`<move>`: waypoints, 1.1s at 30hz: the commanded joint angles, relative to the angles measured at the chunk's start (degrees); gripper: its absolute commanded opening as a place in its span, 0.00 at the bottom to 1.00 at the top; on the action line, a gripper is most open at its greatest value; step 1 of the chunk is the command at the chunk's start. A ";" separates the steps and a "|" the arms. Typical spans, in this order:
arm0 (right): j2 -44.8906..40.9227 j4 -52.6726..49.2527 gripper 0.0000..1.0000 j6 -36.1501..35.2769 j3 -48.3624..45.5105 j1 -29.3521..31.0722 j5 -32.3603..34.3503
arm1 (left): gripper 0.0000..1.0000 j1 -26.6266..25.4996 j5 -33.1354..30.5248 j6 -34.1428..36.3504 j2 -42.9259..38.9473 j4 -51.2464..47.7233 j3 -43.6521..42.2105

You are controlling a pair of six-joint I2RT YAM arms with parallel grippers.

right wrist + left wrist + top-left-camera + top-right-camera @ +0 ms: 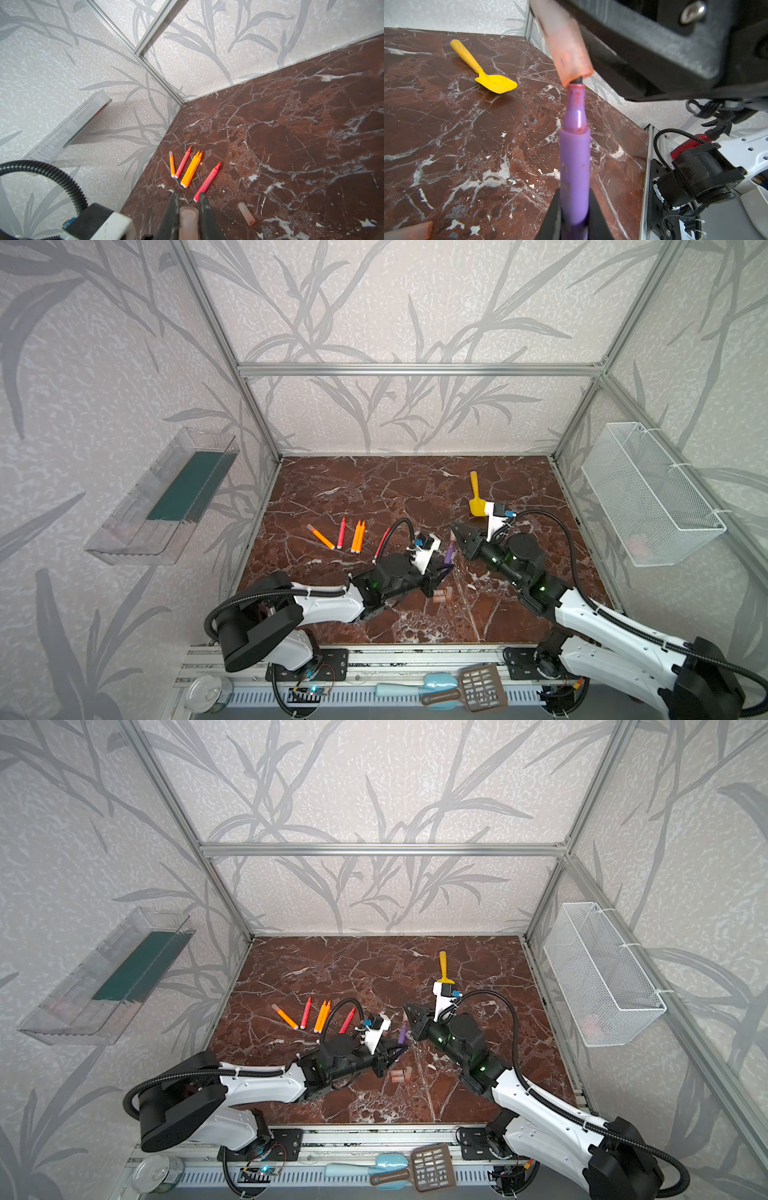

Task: Insert the pens into the pen caps
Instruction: 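Lower the pink cap onto the purple marker tip with the right gripper, then open the right gripper to release the cap on the purple marker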

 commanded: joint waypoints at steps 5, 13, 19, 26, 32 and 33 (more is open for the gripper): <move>-1.67 2.26 0.00 0.22 -1.64 1.56 0.16 | 0.00 0.44 -0.37 -1.72 -2.33 0.75 0.16; -0.65 5.07 0.00 -1.43 -3.75 5.68 3.01 | 0.00 2.95 3.60 -7.13 -3.71 1.37 1.30; -0.75 6.81 0.00 -3.71 -5.22 7.14 4.22 | 0.00 6.29 8.28 -10.84 -4.96 2.81 1.01; 0.79 7.14 0.10 -3.66 -4.73 7.15 2.13 | 0.00 6.21 7.98 -9.13 -6.42 1.27 0.88; 0.63 6.23 0.21 -3.17 -5.15 7.15 3.84 | 0.00 6.21 6.92 -7.71 -8.08 1.03 -0.34; 0.46 6.11 0.23 -3.19 -5.24 7.15 4.02 | 0.00 6.21 7.04 -7.43 -8.27 0.78 -0.45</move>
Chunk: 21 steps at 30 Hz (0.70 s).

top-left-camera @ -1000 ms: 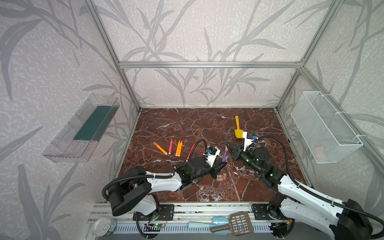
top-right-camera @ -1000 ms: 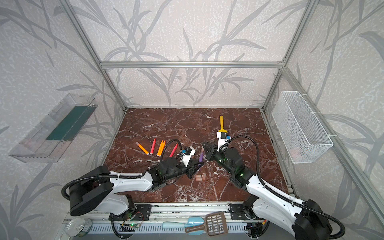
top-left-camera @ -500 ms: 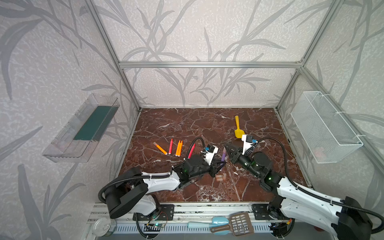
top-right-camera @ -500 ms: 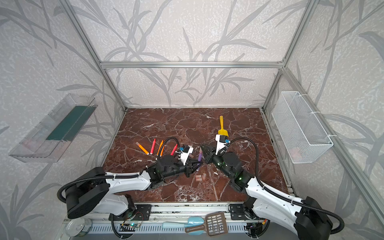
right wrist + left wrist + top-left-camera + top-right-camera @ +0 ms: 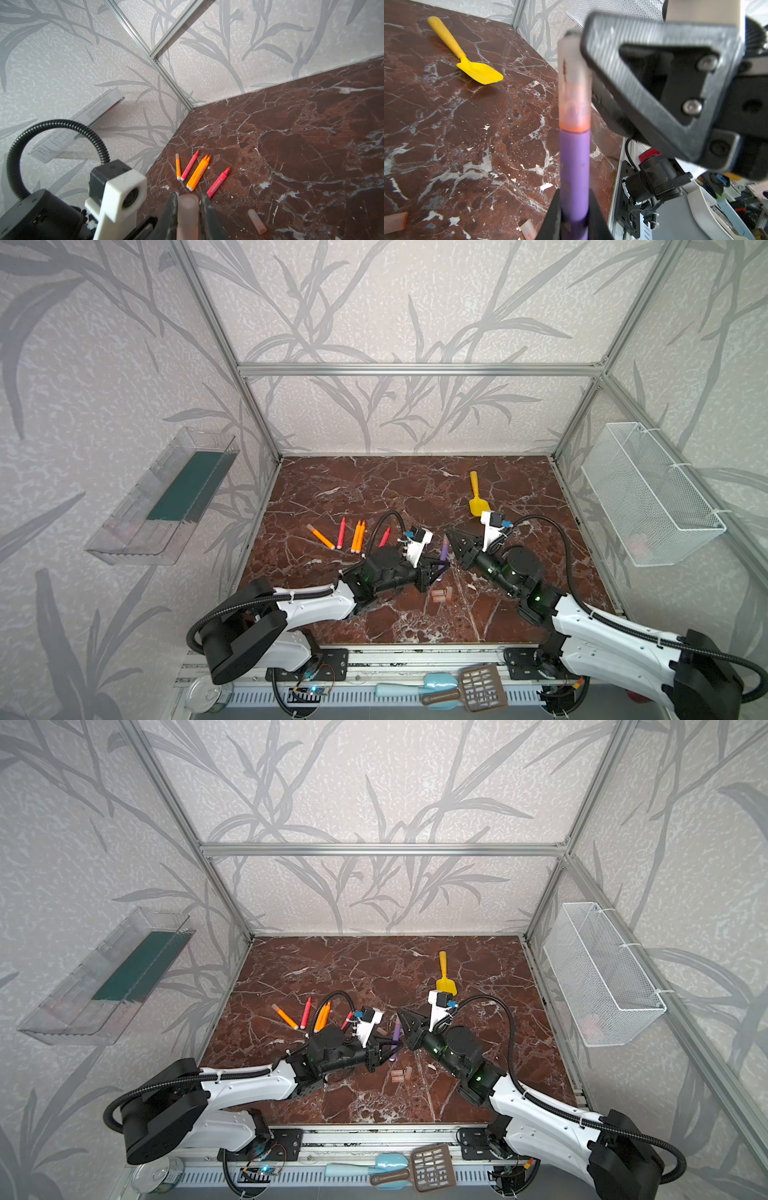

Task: Insert the pens into the pen caps
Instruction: 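Open the right gripper to release the cap on the purple marker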

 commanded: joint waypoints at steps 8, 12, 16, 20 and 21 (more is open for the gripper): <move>-3.15 -6.38 0.36 -0.85 -1.37 0.55 2.64 | 0.00 0.70 -3.79 1.93 -3.36 3.19 -1.33; -6.21 -6.30 0.39 -1.15 -2.83 0.54 3.68 | 0.00 0.70 -4.54 2.91 -3.81 1.66 -1.59; -9.29 -6.31 0.51 -3.06 -3.19 0.55 3.68 | 0.00 0.11 -5.40 5.51 -4.16 -0.82 -1.53; -10.14 -6.24 0.64 -4.28 -2.40 0.37 3.77 | 0.00 -1.63 -8.32 10.80 -5.43 -5.69 -1.37; -9.88 -7.25 0.66 -4.55 -1.56 0.24 3.39 | 0.00 -2.19 -9.14 12.29 -5.81 -6.86 -1.42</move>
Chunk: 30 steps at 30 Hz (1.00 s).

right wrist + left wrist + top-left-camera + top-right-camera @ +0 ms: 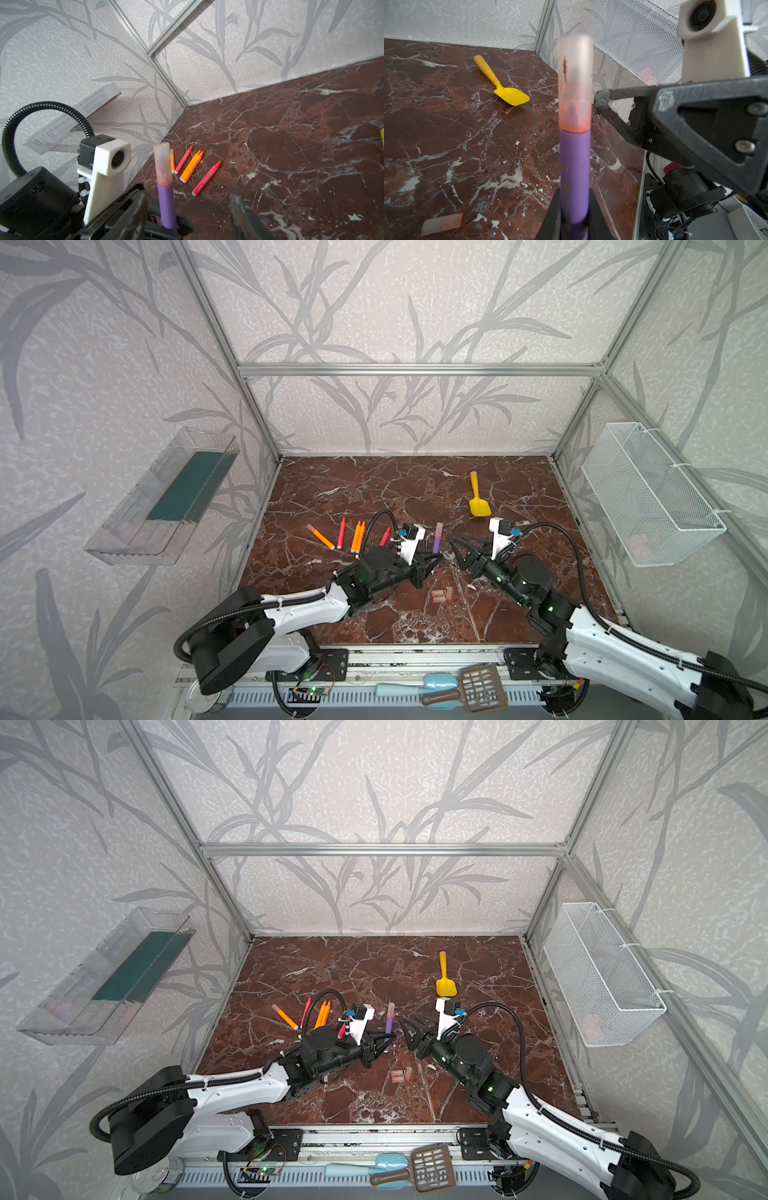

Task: Insert the pens into the pen caps
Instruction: 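Open the right gripper to release the cap on the purple marker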

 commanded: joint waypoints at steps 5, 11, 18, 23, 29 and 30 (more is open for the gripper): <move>3.28 -5.31 0.70 -2.34 5.71 -0.33 -2.61 | 0.00 -2.93 -5.16 9.96 -3.63 -6.39 -0.89; 6.62 -2.59 0.76 -1.45 6.38 -0.31 -4.85 | 0.00 -4.53 -6.60 13.07 -4.68 -8.36 -1.10; 7.46 -2.43 0.76 -0.94 6.61 -0.29 -6.75 | 0.00 -5.14 -7.66 14.38 -4.02 -9.09 -1.01; 8.72 -1.38 0.68 -0.48 6.79 -0.31 -7.37 | 0.00 -5.58 -7.64 14.61 -3.84 -9.13 -0.79; 10.64 -1.18 0.59 -0.09 8.10 -0.29 -7.87 | 0.00 -6.11 -7.81 14.82 -2.93 -9.00 -0.50; 10.73 -1.24 0.57 0.02 8.36 -0.29 -8.10 | 0.00 -6.19 -8.01 14.82 -2.57 -8.92 -0.44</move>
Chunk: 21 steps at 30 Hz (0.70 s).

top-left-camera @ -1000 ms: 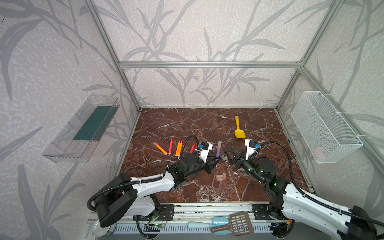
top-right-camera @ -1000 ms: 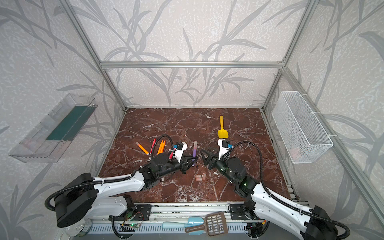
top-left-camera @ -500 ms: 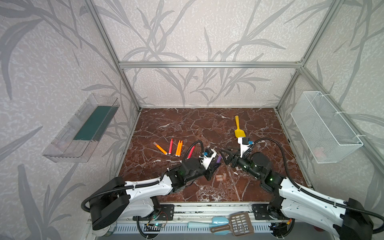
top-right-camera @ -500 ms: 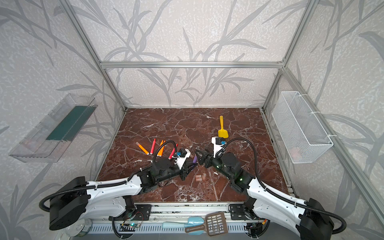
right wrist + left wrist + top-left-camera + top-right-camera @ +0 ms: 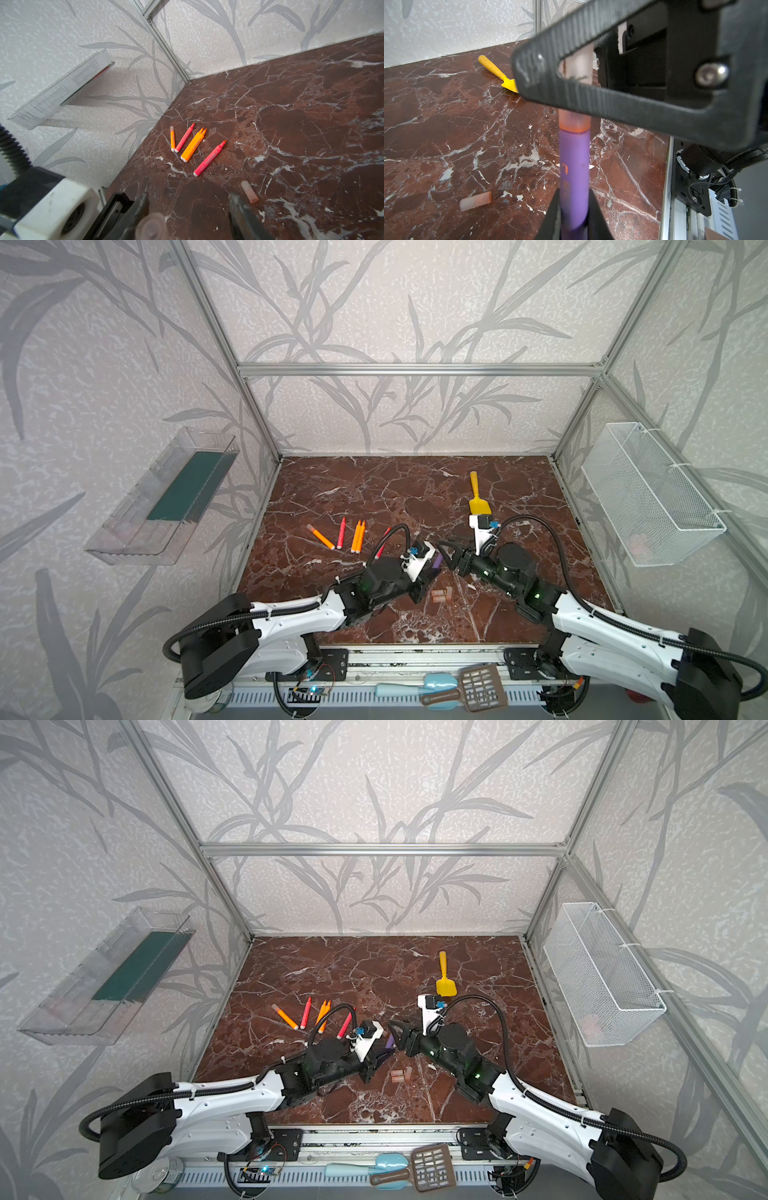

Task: Insert the pens into the pen caps
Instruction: 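Open the right gripper to release the cap on the purple marker, then press the cap down with the right gripper while the left gripper holds the marker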

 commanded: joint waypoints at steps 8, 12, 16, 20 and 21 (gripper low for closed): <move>-1.61 0.48 0.45 0.27 2.34 -0.20 -1.71 | 0.00 -0.69 -2.36 1.70 1.15 0.65 0.21; -0.99 0.59 0.37 0.71 2.21 -0.25 -2.68 | 0.00 -0.74 -2.57 1.58 1.22 0.65 0.43; 0.10 1.00 0.30 0.71 2.49 -0.20 -3.37 | 0.00 -0.78 -2.84 1.61 1.27 0.57 0.48; 0.78 1.24 0.19 0.70 2.64 -0.27 -4.11 | 0.00 -0.75 -3.87 1.45 1.29 0.66 0.53; 0.98 1.42 0.17 0.66 2.52 -0.20 -4.48 | 0.00 -0.78 -4.35 1.45 1.26 0.74 0.64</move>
